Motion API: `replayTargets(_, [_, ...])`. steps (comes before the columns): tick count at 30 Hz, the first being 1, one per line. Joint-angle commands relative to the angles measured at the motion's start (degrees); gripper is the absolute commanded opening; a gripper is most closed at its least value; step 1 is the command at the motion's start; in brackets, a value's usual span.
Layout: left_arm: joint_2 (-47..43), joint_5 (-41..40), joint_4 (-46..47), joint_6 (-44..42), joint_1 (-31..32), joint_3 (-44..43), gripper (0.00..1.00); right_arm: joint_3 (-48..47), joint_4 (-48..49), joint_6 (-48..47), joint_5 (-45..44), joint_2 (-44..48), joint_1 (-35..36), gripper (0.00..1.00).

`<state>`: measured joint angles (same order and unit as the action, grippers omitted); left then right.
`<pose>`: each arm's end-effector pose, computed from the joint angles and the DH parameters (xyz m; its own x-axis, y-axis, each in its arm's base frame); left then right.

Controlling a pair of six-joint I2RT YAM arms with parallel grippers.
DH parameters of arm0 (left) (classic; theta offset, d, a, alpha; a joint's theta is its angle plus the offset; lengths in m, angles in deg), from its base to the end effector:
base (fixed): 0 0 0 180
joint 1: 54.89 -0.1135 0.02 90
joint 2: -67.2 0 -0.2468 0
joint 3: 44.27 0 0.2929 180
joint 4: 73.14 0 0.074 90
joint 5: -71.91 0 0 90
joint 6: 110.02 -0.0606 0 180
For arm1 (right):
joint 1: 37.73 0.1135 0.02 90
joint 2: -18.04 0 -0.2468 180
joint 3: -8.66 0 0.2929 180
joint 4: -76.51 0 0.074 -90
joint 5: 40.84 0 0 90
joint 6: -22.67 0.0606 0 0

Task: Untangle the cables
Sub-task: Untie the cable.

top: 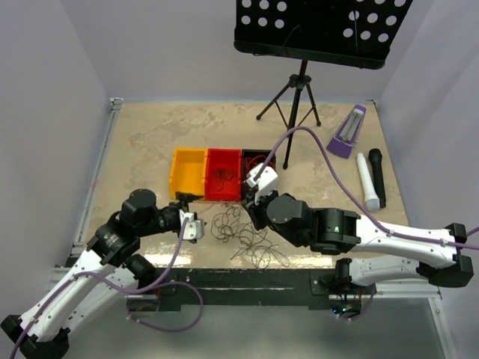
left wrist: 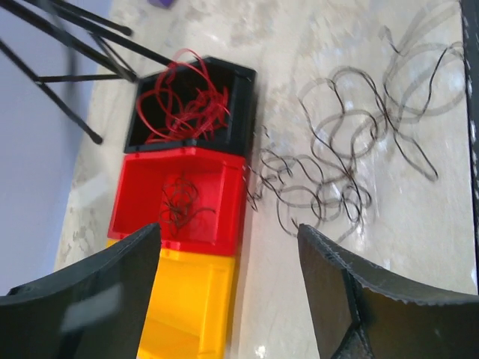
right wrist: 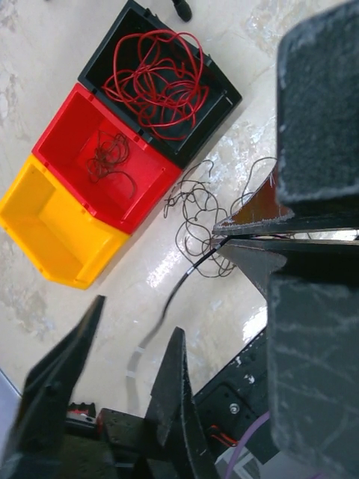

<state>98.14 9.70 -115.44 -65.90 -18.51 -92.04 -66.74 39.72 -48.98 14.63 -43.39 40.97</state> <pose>0.1474 -0.1437 0.2703 0.3789 0.5096 -0.7724 0.8498 0.1389 0.5085 0.0926 0.2879 0.3529 -0.2942 -0.1489 -0.9441 -0.6457 0.7592 0.0815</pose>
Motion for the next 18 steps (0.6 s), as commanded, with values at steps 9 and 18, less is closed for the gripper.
replayTargets(9, [1.3,1.9,12.6,10.1,-0.3,-1.3,0.79,-22.6,-10.4,-3.8,-11.3,2.1,0.1,0.00])
replayTargets(18, [1.9,4.4,12.4,8.9,-0.3,-2.9,0.76,-44.3,-4.1,-12.5,-12.9,3.2,0.0,0.00])
